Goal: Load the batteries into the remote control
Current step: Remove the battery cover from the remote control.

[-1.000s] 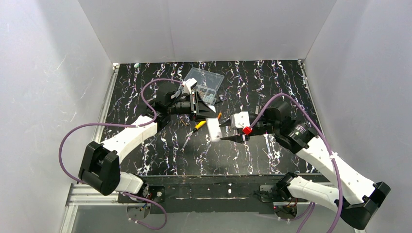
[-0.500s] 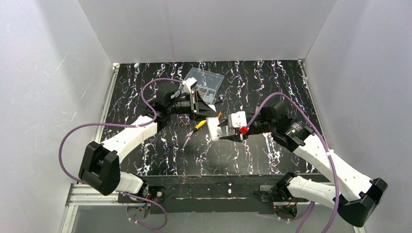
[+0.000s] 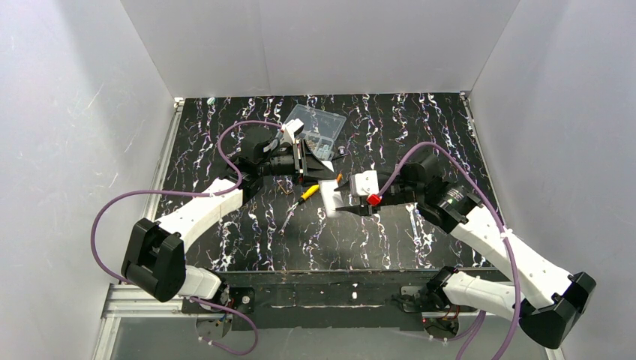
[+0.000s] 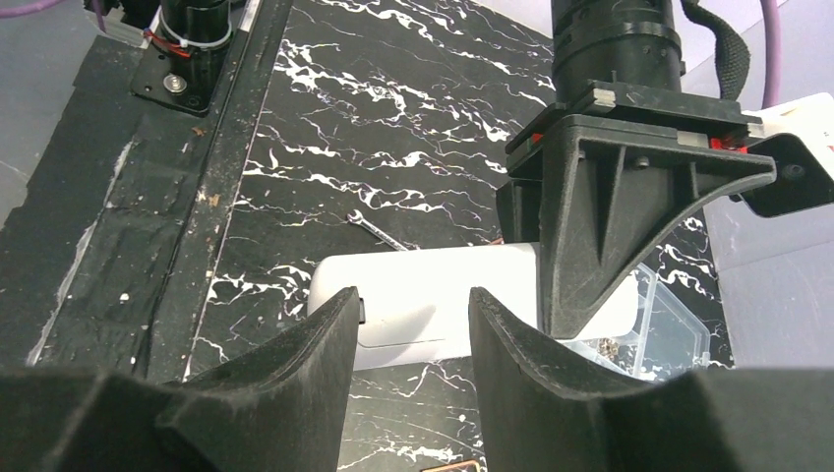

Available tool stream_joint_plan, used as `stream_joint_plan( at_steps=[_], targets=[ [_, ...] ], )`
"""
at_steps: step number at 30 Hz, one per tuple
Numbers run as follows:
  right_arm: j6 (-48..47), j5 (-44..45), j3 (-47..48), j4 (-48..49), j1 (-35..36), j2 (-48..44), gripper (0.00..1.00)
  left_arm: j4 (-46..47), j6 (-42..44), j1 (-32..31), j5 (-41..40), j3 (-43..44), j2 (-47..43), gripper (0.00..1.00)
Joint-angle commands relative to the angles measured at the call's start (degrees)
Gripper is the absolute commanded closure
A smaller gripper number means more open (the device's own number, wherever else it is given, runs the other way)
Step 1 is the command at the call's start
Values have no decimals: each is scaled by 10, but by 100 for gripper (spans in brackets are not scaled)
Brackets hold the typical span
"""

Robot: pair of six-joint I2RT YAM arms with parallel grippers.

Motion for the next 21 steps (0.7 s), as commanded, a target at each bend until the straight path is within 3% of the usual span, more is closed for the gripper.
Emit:
stream_joint_plan(
  at_steps=[1, 21],
  targets=[
    [-2, 7, 10, 37, -3, 4, 48, 30, -1, 0, 25, 14, -5, 100],
    [6, -26, 14, 5, -3, -12, 47, 34, -2, 0, 26, 11, -3, 100]
  ],
)
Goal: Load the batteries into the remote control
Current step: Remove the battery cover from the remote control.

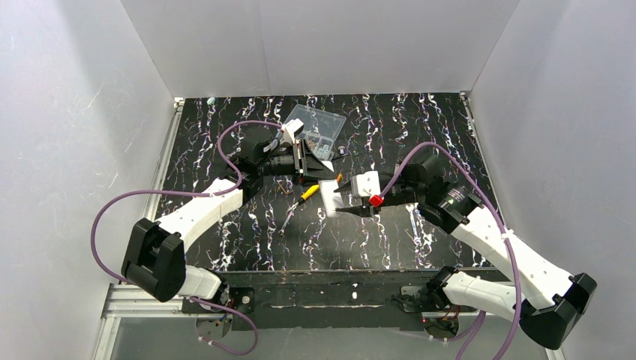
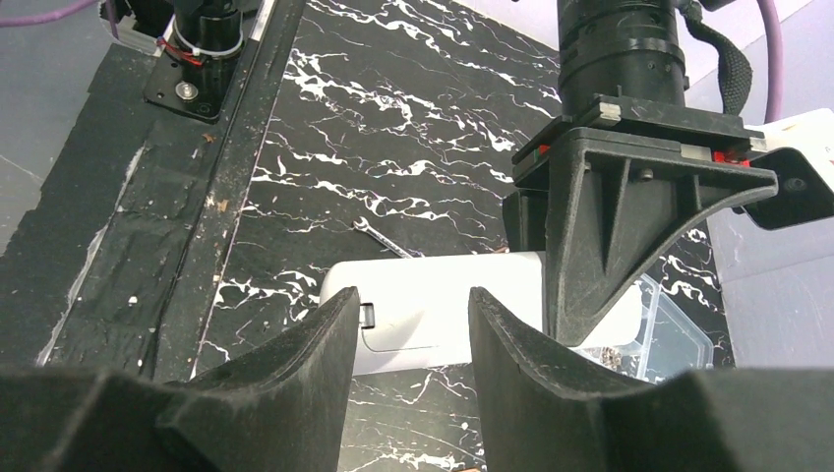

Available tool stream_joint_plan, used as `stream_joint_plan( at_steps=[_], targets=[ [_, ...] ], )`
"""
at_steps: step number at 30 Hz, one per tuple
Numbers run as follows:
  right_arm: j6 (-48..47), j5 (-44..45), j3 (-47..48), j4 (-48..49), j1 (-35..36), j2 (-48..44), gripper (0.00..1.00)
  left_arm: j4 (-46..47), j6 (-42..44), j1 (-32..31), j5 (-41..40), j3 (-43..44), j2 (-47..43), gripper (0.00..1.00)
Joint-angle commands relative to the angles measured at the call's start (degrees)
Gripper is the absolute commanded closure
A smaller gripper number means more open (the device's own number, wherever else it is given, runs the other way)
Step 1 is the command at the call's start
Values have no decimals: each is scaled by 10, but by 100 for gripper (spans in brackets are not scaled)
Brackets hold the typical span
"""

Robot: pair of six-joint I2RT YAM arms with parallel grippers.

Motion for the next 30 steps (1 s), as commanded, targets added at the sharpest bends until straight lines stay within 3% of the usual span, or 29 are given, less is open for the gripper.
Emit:
stream_joint_plan(
  at_steps=[1, 30],
  targets=[
    [6, -15, 14, 0, -3, -12, 47, 33, -2, 1, 26, 11, -3, 100],
    [-8, 28, -12, 42, -3, 7, 48, 34, -5, 1, 34, 22, 0, 100]
  ],
)
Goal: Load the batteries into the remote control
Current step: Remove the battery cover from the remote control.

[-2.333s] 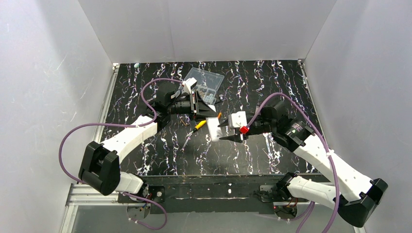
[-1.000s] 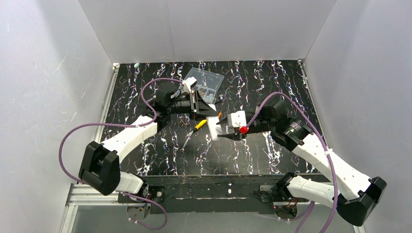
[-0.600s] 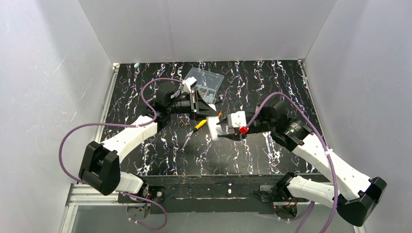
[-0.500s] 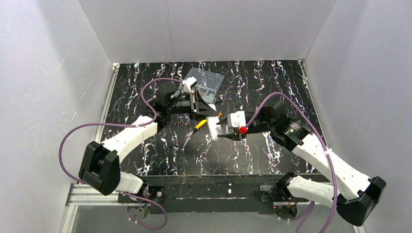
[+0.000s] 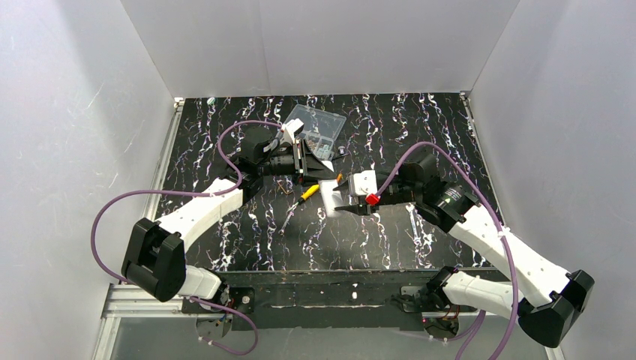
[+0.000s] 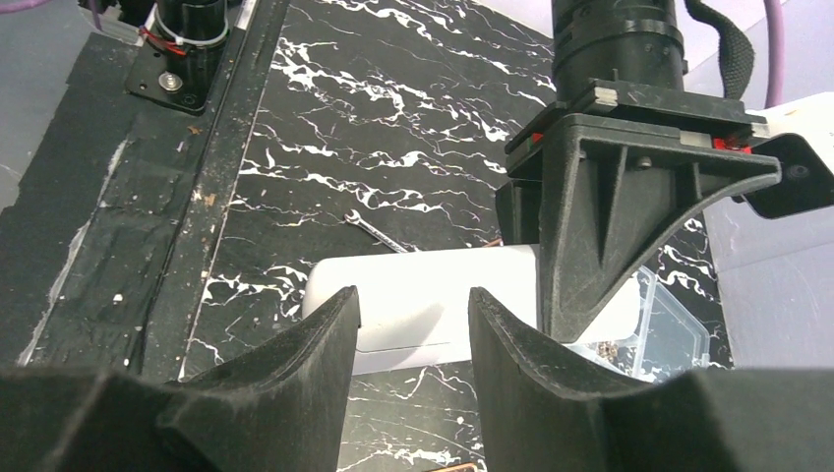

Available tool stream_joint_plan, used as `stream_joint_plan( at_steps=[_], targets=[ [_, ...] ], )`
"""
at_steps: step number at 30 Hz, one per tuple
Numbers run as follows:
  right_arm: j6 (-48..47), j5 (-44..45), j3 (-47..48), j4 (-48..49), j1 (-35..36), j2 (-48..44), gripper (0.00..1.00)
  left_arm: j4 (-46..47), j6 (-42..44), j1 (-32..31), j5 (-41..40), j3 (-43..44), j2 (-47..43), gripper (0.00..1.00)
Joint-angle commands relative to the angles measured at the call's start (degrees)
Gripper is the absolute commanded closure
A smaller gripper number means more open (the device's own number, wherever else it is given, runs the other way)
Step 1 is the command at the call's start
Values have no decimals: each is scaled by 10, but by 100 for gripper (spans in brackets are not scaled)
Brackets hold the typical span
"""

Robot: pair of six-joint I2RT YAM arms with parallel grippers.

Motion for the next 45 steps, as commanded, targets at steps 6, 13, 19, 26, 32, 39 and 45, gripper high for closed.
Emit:
stream_joint_plan(
  at_steps=[6, 13, 19, 26, 32, 39, 45],
  targets=[
    [-6, 41, -9, 52, -3, -4, 48, 35, -7, 0, 34, 24, 1, 100],
    [-7, 42, -4, 58, -3, -7, 48, 39, -9, 0, 33, 22, 3, 100],
    [-5, 23, 7, 42, -3, -13, 48, 39, -9, 1, 33, 22, 5, 100],
    [-3, 4, 11, 14, -3, -18, 48, 42, -10, 0, 34, 20, 5, 100],
    [-2, 4, 8, 5, -3, -25, 48, 41, -9, 0, 33, 17, 4, 100],
    [-4, 7, 6, 6, -3, -28, 48, 43, -10, 1, 32, 17, 5, 100],
    [-4, 10, 1, 9, -3, -25, 48, 43, -10, 0, 31, 16, 2, 100]
  ],
)
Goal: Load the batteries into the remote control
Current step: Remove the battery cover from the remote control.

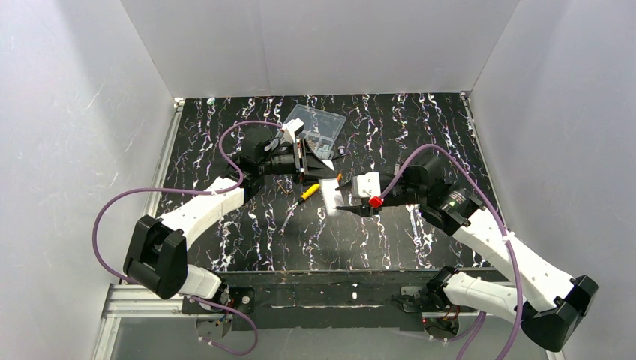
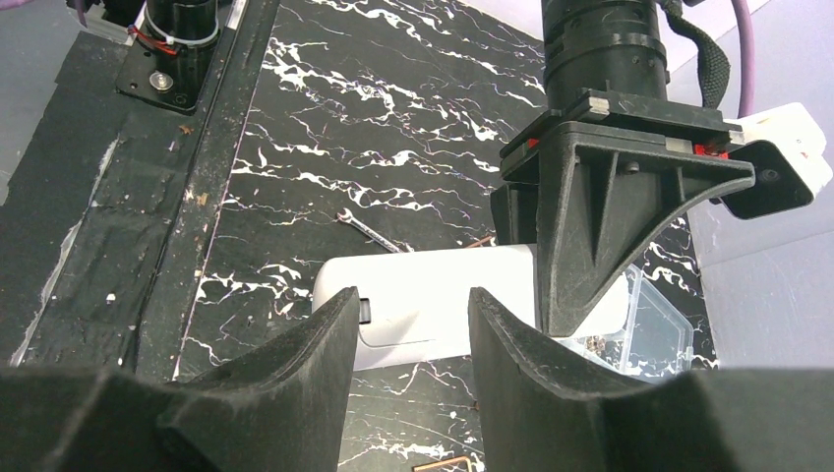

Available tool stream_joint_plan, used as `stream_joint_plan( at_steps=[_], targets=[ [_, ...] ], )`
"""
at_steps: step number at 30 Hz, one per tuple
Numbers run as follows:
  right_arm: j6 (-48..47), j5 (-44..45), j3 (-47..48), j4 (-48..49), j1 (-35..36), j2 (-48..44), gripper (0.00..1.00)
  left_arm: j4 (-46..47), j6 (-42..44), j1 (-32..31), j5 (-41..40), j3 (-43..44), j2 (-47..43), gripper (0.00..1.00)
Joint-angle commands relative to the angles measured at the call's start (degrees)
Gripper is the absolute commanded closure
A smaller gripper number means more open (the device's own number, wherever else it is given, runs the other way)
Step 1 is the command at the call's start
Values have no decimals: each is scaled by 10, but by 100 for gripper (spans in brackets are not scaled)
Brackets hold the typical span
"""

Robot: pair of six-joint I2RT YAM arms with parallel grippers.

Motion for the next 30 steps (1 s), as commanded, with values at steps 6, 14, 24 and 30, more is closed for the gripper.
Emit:
stream_joint_plan(
  at_steps=[6, 14, 24, 30],
  targets=[
    [-5, -3, 6, 6, -3, -1, 48, 33, -1, -2, 30, 17, -8, 100],
    [-13, 12, 2, 11, -3, 4, 48, 35, 0, -2, 30, 18, -5, 100],
    [-18, 17, 1, 12, -3, 10, 48, 35, -1, -2, 31, 20, -3, 100],
    [-19, 49, -7, 36, -3, 8, 48, 37, -3, -1, 32, 19, -3, 100]
  ],
)
